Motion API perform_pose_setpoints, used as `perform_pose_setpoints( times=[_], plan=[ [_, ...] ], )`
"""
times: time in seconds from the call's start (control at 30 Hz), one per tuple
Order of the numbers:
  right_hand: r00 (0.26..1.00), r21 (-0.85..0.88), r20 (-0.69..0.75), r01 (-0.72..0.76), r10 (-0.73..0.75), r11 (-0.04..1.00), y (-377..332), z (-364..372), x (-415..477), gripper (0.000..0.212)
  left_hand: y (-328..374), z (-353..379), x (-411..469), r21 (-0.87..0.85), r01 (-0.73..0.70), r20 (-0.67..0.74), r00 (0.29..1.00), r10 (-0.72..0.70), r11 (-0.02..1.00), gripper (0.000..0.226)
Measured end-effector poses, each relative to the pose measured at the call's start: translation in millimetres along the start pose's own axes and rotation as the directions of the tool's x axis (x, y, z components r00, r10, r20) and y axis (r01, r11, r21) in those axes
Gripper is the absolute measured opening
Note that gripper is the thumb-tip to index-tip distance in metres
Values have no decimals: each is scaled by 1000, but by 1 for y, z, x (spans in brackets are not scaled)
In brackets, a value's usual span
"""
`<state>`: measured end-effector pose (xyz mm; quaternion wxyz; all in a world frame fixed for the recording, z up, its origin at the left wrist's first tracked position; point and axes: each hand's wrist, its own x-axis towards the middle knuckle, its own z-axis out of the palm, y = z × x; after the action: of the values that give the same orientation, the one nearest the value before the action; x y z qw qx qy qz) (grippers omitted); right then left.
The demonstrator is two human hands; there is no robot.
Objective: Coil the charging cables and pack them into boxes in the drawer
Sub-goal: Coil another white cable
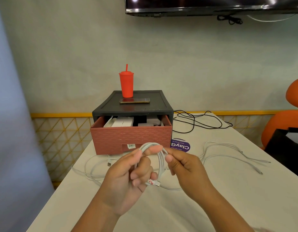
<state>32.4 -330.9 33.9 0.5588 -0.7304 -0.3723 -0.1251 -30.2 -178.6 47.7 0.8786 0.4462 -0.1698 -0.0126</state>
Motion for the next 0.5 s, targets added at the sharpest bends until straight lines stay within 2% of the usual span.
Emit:
perform_pose_setpoints(
  times=[0.33, 0.43, 0.5],
  plan=[
    [984, -291, 148, -53, 100, 955, 0, 12, -8, 39, 1, -3, 5, -77, -102, -82, 992, 96, 992, 71],
    [956, -368, 278, 14, 95, 930, -1, 15, -16, 22, 6, 0, 7, -80, -183, -149, 974, 170, 980, 80],
    [927, -390, 357, 35, 115, 920, -4, 16, -21, 8, 9, 1, 8, -2, -213, -205, 956, 208, 977, 68]
  ],
)
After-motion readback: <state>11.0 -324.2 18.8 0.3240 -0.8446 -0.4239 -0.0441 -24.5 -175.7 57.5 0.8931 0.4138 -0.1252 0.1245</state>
